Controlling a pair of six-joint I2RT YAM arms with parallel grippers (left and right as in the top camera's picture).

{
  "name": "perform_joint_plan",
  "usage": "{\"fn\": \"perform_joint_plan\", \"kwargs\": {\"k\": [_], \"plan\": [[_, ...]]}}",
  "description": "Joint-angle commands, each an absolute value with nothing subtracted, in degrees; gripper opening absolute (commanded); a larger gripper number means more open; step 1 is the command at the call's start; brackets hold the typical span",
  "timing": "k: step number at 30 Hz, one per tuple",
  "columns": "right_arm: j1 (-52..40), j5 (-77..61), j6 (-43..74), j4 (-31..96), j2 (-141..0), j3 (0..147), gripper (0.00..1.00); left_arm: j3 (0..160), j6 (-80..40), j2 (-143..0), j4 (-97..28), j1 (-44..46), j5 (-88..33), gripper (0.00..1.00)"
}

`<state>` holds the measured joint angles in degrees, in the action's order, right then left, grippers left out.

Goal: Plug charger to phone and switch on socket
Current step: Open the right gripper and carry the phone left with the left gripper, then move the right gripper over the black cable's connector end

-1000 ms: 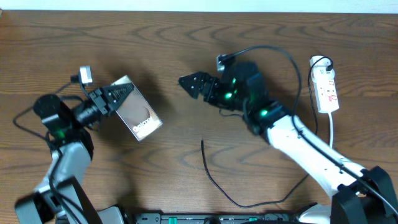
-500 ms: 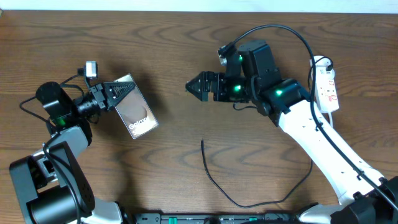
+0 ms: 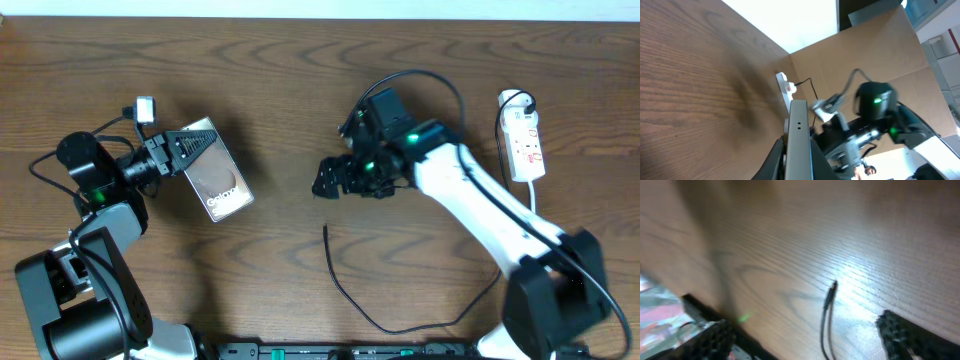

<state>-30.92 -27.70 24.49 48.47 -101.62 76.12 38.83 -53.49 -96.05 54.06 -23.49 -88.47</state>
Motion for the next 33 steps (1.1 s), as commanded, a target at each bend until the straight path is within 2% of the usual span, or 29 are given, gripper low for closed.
{"fn": "perform_joint_plan", "kwargs": {"k": [1, 6, 16, 19, 24, 26, 27, 33], "plan": [[-32.97, -25.19, 24.45, 49.34, -104.97, 76.88, 0.88, 40.38, -52.73, -95.53, 54.57, -23.66, -90.13, 0.08], [-34.54, -22.90, 28.18, 50.35, -106.76, 76.86, 0.85, 40.36, -52.73, -95.53, 54.57, -23.68, -90.13, 0.08], [-42.48, -8.03, 44.69, 51.66, -106.89, 76.77, 0.81, 40.36, -52.71, -95.53, 54.57, -23.68, -90.13, 0.07], [-45.47, -4.10, 46.30, 49.74, -106.89, 76.77, 0.84, 40.36, -52.73, -95.53, 54.54, -23.68, -90.13, 0.07], [-49.45, -1.39, 46.24, 47.11, -106.89, 76.77, 0.99, 40.36, -52.73, -95.53, 54.54, -23.68, -90.13, 0.08], [-50.52, -0.43, 46.24, 47.09, -106.89, 76.77, 0.98, 40.36, -52.73, -95.53, 54.54, -23.68, -90.13, 0.07], [-50.98, 0.97, 46.28, 47.18, -106.89, 76.77, 0.92, 40.36, -52.73, -95.53, 54.54, -23.68, -90.13, 0.08], [-51.86, 3.09, 46.72, 47.20, -106.89, 76.75, 0.82, 40.36, -52.73, -95.53, 54.54, -23.73, -90.13, 0.07]]}}
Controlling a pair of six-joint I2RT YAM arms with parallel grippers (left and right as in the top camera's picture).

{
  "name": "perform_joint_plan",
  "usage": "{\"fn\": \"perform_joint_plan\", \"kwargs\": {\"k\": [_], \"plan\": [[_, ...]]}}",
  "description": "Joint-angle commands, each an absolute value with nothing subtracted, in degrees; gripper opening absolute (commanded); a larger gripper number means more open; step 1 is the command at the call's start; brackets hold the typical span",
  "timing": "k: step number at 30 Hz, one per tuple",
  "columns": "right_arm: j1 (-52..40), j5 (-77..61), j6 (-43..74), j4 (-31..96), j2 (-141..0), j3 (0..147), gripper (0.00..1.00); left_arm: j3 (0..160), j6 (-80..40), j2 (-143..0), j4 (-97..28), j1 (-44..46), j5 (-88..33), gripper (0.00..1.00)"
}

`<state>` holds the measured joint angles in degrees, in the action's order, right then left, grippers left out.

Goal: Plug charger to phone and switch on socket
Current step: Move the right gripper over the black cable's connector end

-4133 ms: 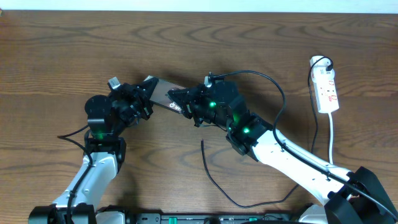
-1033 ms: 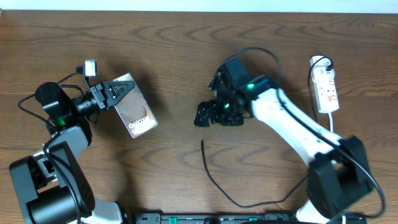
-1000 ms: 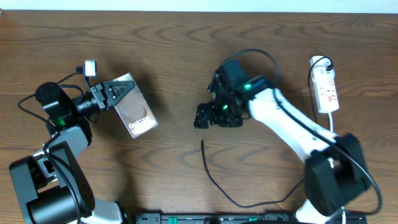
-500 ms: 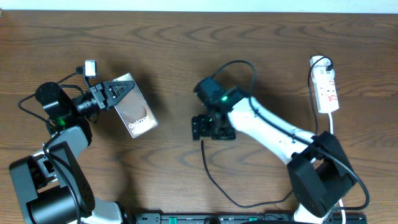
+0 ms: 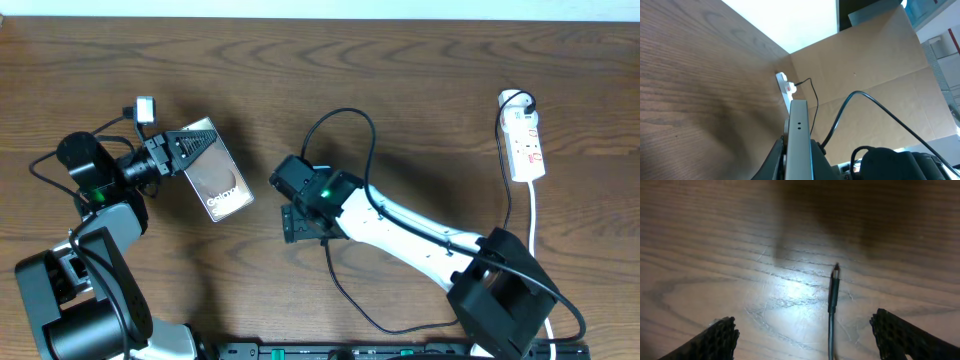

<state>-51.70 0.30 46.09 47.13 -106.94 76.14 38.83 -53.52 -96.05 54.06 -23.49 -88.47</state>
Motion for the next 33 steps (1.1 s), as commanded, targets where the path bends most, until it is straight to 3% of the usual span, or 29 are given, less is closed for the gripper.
{"fn": "perform_joint_plan", "kwargs": {"k": [1, 14, 33], "plan": [[-51.77, 3.14, 46.74, 47.24, -106.89, 76.77, 0.81, 40.36, -52.73, -95.53, 54.54, -23.73, -90.13, 0.08], [-51.46, 7.55, 56.93, 51.05, -107.57, 76.29, 0.80, 40.36, -52.71, -95.53, 54.54, -23.73, -90.11, 0.07], [-51.27, 3.92, 56.12, 50.11, -113.60, 76.29, 0.76, 40.36, -52.71, -95.53, 54.54, -23.73, -90.13, 0.08]]}}
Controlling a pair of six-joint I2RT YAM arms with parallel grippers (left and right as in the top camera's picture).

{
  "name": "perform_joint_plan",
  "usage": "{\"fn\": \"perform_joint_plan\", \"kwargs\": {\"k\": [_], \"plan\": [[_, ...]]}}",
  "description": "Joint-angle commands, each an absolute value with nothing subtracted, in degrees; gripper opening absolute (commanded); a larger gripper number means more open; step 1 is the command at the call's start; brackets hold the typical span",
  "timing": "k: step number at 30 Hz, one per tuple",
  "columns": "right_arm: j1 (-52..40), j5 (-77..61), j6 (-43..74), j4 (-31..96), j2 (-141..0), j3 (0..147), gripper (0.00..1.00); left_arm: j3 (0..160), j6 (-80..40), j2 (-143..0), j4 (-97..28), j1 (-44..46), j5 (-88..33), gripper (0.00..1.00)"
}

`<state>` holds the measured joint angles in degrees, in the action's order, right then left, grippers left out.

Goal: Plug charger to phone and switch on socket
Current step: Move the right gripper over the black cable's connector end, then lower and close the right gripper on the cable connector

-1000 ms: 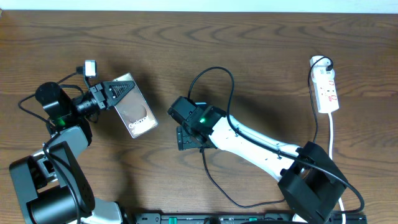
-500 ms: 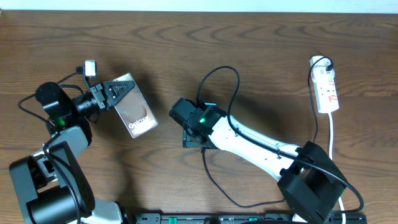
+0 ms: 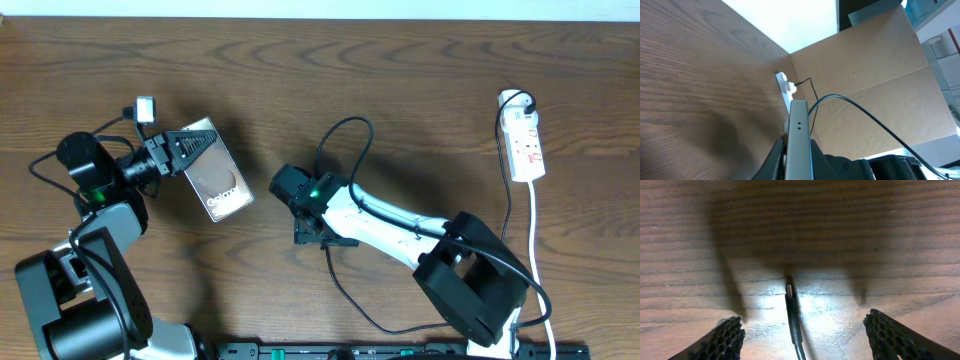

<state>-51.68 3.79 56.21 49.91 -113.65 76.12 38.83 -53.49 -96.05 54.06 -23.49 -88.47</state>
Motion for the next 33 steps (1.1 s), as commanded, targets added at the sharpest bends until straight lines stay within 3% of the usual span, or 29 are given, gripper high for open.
{"fn": "perform_joint_plan", "kwargs": {"k": [1, 7, 11, 16, 20, 23, 33], "plan": [[-51.27, 3.92, 56.05, 50.17, -113.60, 76.29, 0.75, 40.36, -52.71, -95.53, 54.54, -23.73, -90.13, 0.07], [-51.27, 3.95, 56.12, 50.22, -113.97, 76.29, 0.56, 40.36, -52.71, -95.53, 54.54, -23.73, -90.13, 0.07], [-50.63, 2.85, 56.10, 50.11, -115.39, 76.29, 0.57, 40.36, -52.71, -95.53, 54.54, -23.73, -90.13, 0.07], [-49.19, 0.86, 55.20, 50.15, -116.18, 76.29, 0.50, 40.36, -52.71, -95.53, 54.54, -23.73, -90.13, 0.07], [-49.10, 0.82, 55.24, 50.13, -116.38, 76.29, 0.28, 40.36, -52.71, -95.53, 54.54, -23.73, -90.13, 0.07], [-49.10, 0.69, 55.27, 50.13, -116.38, 76.29, 0.20, 40.36, -52.71, -95.53, 54.54, -23.73, -90.13, 0.08], [-49.12, 0.43, 55.24, 50.39, -116.38, 76.29, 0.25, 40.36, -52.71, -95.53, 54.54, -23.73, -90.13, 0.07]]}}
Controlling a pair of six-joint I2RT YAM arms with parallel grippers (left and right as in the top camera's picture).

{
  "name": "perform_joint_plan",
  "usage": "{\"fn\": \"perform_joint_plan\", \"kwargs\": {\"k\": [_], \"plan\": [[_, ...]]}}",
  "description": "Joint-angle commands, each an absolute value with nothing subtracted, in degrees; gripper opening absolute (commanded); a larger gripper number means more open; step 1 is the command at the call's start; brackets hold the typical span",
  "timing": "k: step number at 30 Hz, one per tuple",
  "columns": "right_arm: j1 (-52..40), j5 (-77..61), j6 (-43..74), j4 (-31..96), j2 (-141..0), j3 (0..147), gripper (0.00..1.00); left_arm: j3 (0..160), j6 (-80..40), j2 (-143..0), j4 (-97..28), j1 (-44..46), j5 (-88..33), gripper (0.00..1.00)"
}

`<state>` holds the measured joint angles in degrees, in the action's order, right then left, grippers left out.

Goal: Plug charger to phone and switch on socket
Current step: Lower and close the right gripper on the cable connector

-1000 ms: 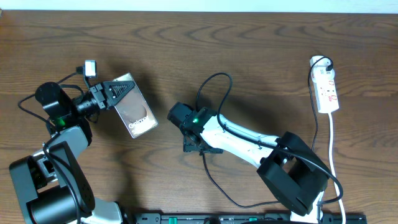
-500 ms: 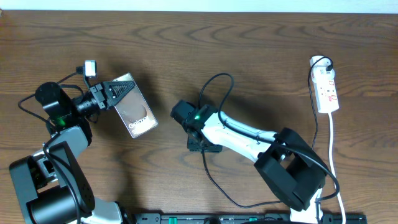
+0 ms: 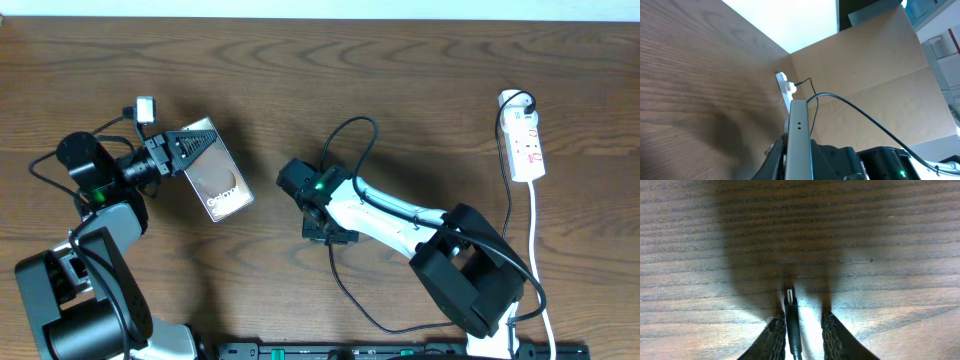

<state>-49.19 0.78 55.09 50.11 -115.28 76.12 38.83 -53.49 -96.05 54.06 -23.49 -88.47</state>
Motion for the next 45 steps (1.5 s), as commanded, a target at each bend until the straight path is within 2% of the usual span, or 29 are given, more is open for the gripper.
{"fn": "perform_joint_plan", "kwargs": {"k": [1, 5, 10, 20, 23, 45], "plan": [[-49.10, 0.43, 55.24, 50.54, -116.38, 76.29, 0.25, 40.36, -52.71, -95.53, 54.54, -23.73, -90.13, 0.07], [-49.17, 0.43, 55.27, 50.59, -116.38, 76.29, 0.22, 40.36, -52.71, -95.53, 54.54, -23.73, -90.13, 0.08], [-49.17, 0.27, 55.24, 50.59, -116.38, 76.29, 0.11, 40.36, -52.71, -95.53, 54.54, -23.73, -90.13, 0.08], [-49.06, -0.05, 55.22, 50.63, -116.38, 76.29, 0.10, 40.36, -52.71, -95.53, 54.54, -23.73, -90.13, 0.08], [-48.86, -0.34, 55.24, 50.87, -116.40, 76.29, 0.01, 40.36, -52.71, -95.53, 54.54, -23.73, -90.13, 0.08], [-48.07, -5.96, 51.96, 56.90, -116.77, 75.96, 0.01, 40.36, -52.71, -95.53, 54.54, -23.73, -90.13, 0.08]]}}
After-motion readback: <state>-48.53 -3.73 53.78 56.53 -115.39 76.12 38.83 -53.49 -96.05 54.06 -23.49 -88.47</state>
